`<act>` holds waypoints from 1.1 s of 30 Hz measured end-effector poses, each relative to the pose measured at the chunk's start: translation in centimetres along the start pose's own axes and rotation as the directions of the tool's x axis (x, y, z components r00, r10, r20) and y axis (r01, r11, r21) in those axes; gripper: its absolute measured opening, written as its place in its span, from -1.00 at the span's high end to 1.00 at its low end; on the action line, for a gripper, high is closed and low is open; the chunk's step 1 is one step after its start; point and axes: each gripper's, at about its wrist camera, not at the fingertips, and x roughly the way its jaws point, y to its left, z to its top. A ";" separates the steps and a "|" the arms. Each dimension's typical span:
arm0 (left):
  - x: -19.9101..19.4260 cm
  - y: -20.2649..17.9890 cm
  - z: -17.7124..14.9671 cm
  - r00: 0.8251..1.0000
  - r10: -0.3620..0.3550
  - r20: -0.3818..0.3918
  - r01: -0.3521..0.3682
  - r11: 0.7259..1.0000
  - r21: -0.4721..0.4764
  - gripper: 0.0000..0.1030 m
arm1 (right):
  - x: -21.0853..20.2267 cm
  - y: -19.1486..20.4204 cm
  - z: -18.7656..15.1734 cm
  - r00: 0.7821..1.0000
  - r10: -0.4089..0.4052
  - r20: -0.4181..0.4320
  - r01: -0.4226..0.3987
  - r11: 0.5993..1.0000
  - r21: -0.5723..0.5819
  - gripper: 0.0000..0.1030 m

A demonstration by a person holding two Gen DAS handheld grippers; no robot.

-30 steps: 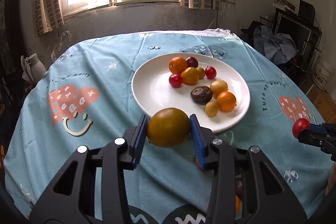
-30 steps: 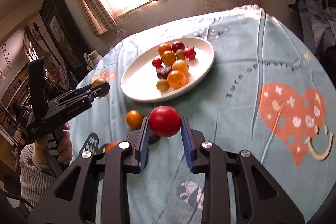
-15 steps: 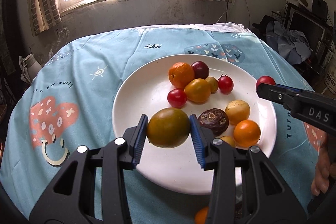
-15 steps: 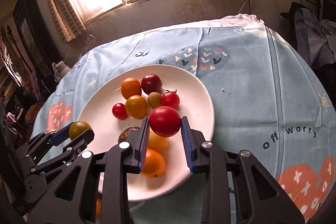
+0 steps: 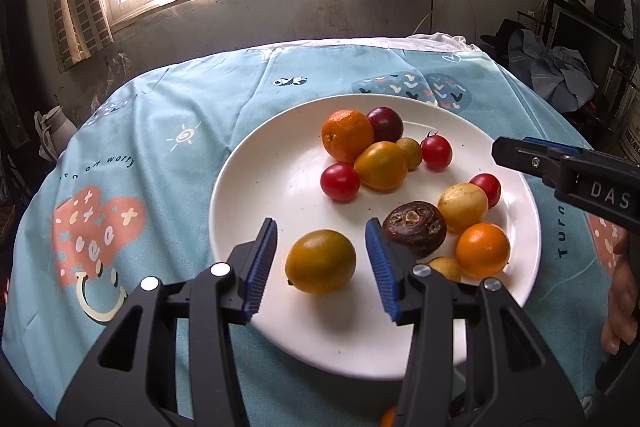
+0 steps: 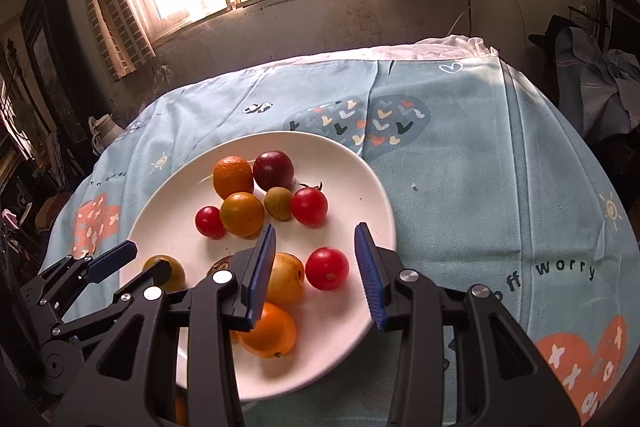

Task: Organize fruits
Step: 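Lower both fruits onto the white plate and open both tools, then move the left tool to the orange and close on it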

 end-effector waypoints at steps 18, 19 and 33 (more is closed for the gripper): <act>-7.9 1.5 -5.5 0.997 0.030 0.067 -0.027 0.999 -0.046 -0.47 | -11.2 1.2 -6.8 0.983 0.137 0.118 -0.141 0.989 0.031 -0.37; -8.3 1.0 -6.0 0.997 0.026 0.069 -0.024 0.999 -0.033 -0.53 | -11.3 0.7 -7.9 0.986 0.128 0.107 -0.134 0.990 0.048 -0.37; -7.8 -2.4 -8.9 1.000 0.002 0.026 -0.004 0.994 0.106 -0.66 | -9.5 -2.7 -9.5 0.990 0.138 -0.008 -0.133 0.968 0.213 -0.37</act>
